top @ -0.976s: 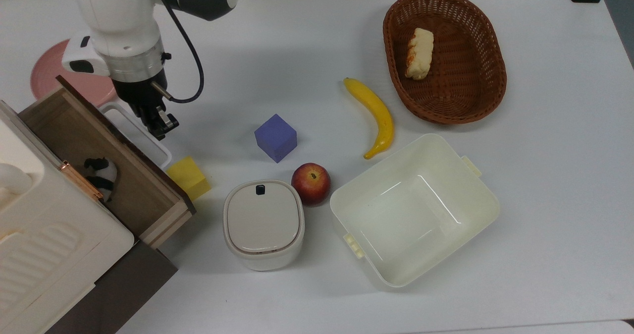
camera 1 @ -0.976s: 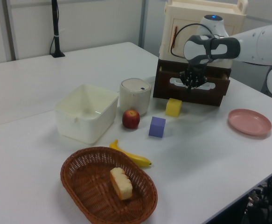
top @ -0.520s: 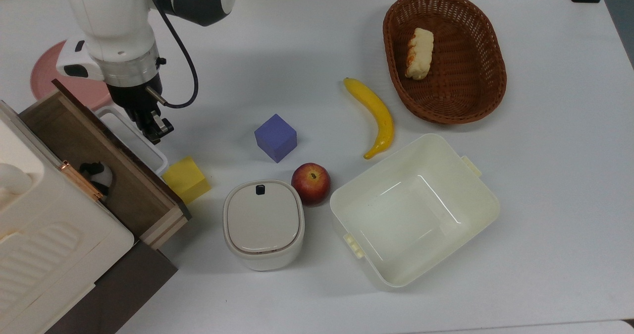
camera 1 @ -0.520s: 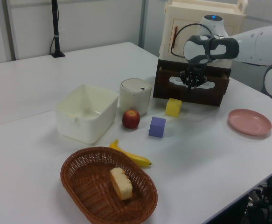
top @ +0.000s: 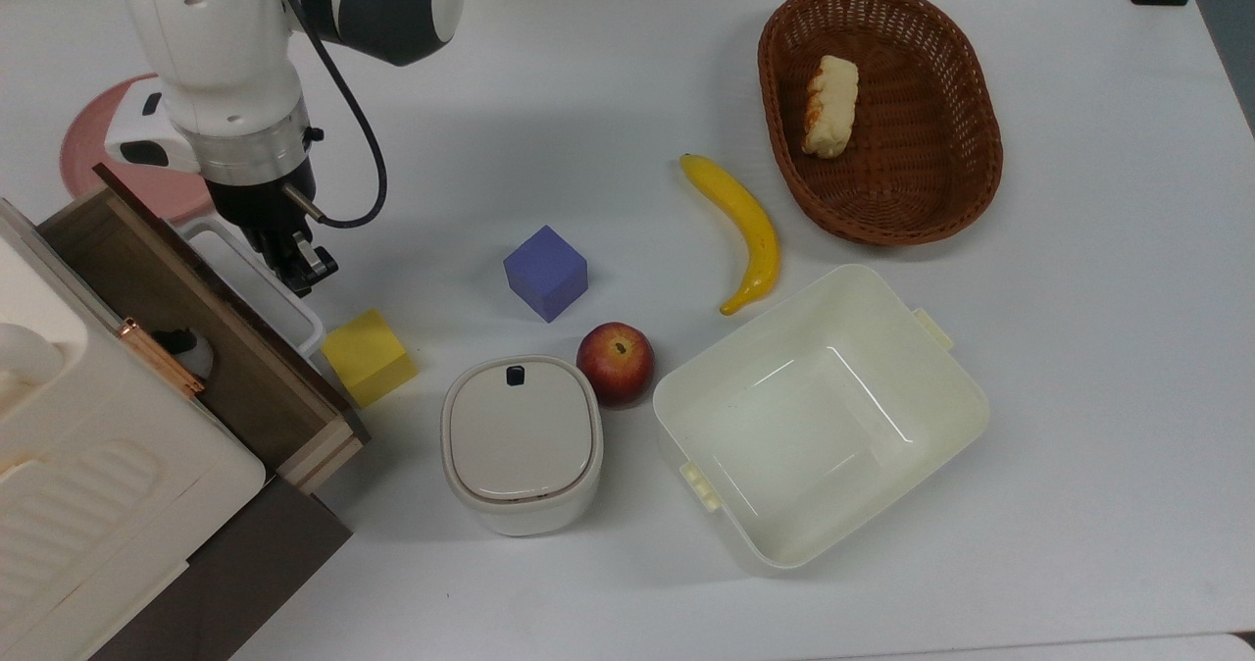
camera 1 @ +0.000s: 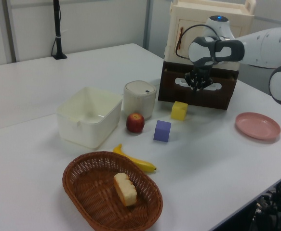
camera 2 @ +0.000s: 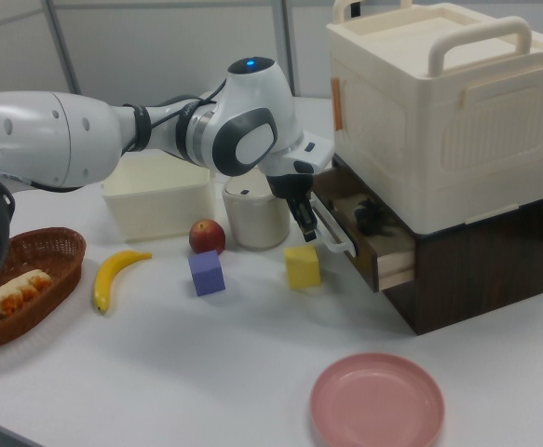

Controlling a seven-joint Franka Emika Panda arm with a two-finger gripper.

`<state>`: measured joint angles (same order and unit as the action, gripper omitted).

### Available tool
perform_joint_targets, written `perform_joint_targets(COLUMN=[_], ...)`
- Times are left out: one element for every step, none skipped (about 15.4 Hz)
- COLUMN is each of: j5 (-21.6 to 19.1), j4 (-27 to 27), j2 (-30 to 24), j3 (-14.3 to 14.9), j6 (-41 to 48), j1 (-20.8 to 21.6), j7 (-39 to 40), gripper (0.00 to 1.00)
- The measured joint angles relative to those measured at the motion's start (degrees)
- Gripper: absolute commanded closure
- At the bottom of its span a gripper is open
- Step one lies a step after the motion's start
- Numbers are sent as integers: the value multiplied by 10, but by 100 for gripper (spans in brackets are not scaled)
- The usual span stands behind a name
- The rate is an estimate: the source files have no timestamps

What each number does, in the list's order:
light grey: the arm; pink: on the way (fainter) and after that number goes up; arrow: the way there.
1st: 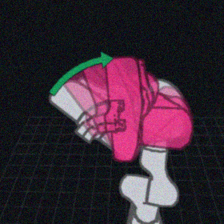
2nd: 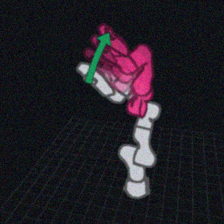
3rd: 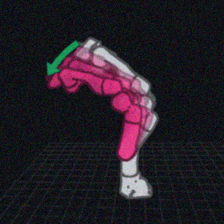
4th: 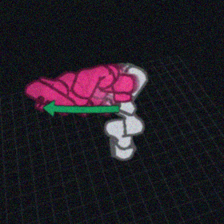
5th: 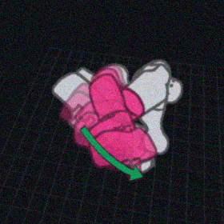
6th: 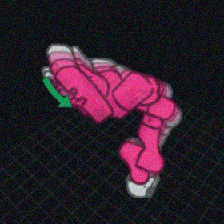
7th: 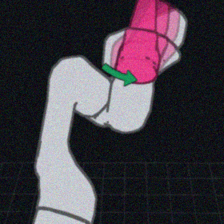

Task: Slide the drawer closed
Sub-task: 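Push the drawer front into the dark cabinet with the gripper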

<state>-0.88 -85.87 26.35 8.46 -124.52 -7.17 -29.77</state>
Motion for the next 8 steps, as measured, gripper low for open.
perform_joint_targets(j5=[0,0,0,0,0,0,0,0], j4=[2,3,5,9,13,17,21,24], j2=[2,4,6,8,11,14,17,19], j3=[0,0,0,0,0,0,0,0], j6=[0,0,0,0,0,0,0,0], j1=[0,0,0,-1,-1,-2,-3,-3], j7=[0,0,0,0,0,0,0,0], gripper=[100,100,100,100,100,100,100,100])
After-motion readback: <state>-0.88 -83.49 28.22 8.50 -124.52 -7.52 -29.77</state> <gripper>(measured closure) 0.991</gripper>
